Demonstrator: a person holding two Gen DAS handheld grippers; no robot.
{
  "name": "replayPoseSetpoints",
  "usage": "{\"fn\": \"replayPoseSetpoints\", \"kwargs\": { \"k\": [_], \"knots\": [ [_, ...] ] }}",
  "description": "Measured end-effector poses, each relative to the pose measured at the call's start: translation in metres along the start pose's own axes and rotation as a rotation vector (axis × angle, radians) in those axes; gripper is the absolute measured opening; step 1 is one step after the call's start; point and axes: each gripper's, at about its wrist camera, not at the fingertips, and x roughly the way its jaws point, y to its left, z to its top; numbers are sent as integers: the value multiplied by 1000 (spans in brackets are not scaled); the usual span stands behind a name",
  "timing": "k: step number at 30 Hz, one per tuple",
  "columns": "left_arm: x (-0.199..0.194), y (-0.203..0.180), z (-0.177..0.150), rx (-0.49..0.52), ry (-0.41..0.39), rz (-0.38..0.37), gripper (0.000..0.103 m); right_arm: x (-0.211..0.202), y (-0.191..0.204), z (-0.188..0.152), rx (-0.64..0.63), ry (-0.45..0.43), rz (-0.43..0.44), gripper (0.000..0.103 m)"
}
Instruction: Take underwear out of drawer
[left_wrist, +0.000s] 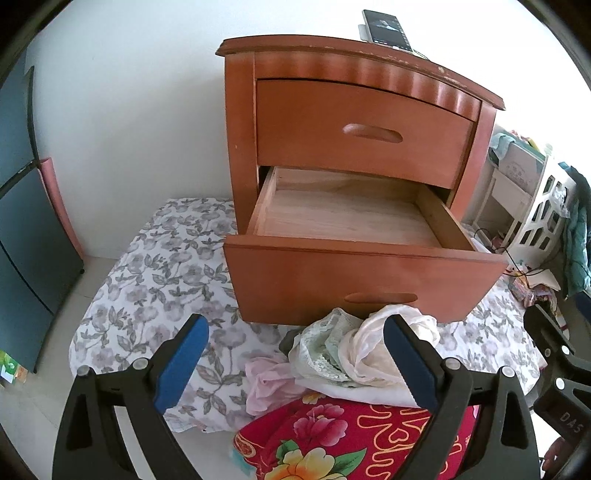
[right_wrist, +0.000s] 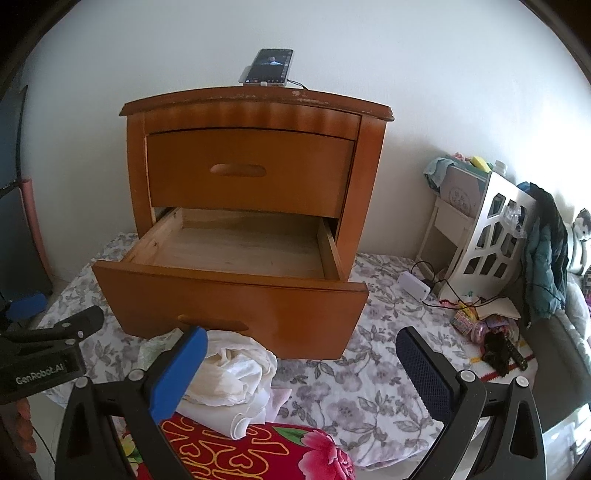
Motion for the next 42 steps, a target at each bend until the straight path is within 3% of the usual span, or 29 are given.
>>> {"fn": "replayPoseSetpoints", "kwargs": {
  "k": [17, 42],
  "knots": [
    [3, 6, -1, -24, 17, 70, 96, 8, -3, -6, 10, 35, 1, 103],
    [2, 8, -1, -33, 22, 75, 96, 13, -6, -11, 19, 51, -1, 103]
  ]
}}
